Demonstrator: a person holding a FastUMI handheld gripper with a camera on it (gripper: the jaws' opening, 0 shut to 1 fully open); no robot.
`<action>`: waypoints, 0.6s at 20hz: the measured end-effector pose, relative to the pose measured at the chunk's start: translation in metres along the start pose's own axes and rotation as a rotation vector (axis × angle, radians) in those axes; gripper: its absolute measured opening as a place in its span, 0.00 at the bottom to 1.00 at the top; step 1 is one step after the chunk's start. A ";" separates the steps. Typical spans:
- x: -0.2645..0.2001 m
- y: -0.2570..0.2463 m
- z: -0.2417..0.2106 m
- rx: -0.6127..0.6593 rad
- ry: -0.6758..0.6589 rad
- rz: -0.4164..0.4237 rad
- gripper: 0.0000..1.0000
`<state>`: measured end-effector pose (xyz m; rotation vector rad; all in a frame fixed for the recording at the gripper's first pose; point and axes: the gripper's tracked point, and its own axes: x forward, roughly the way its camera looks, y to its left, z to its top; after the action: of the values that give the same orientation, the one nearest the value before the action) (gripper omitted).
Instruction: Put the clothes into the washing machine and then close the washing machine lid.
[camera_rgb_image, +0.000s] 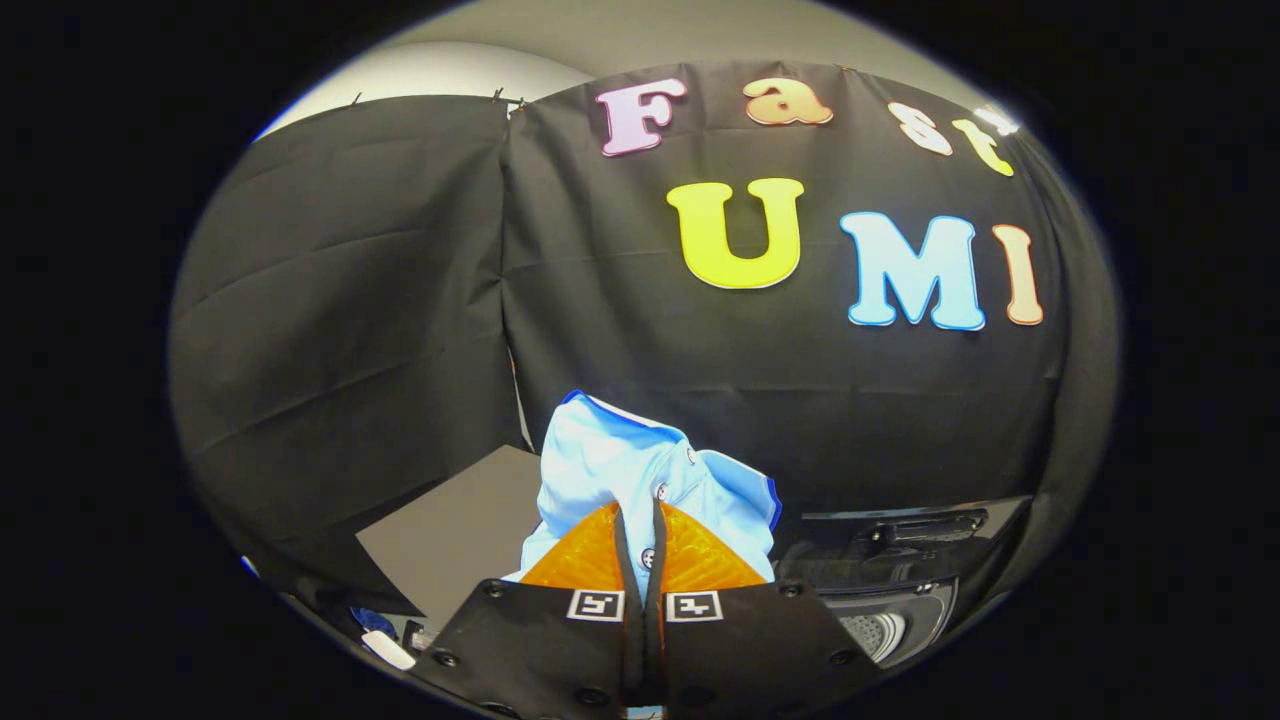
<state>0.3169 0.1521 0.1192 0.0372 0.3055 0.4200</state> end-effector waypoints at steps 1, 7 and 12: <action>-0.004 -0.008 -0.001 0.001 -0.002 -0.010 0.01; -0.020 -0.042 -0.004 0.004 -0.006 -0.058 0.01; -0.033 -0.072 -0.006 0.013 -0.006 -0.109 0.01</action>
<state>0.3152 0.0725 0.1154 0.0342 0.3025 0.3100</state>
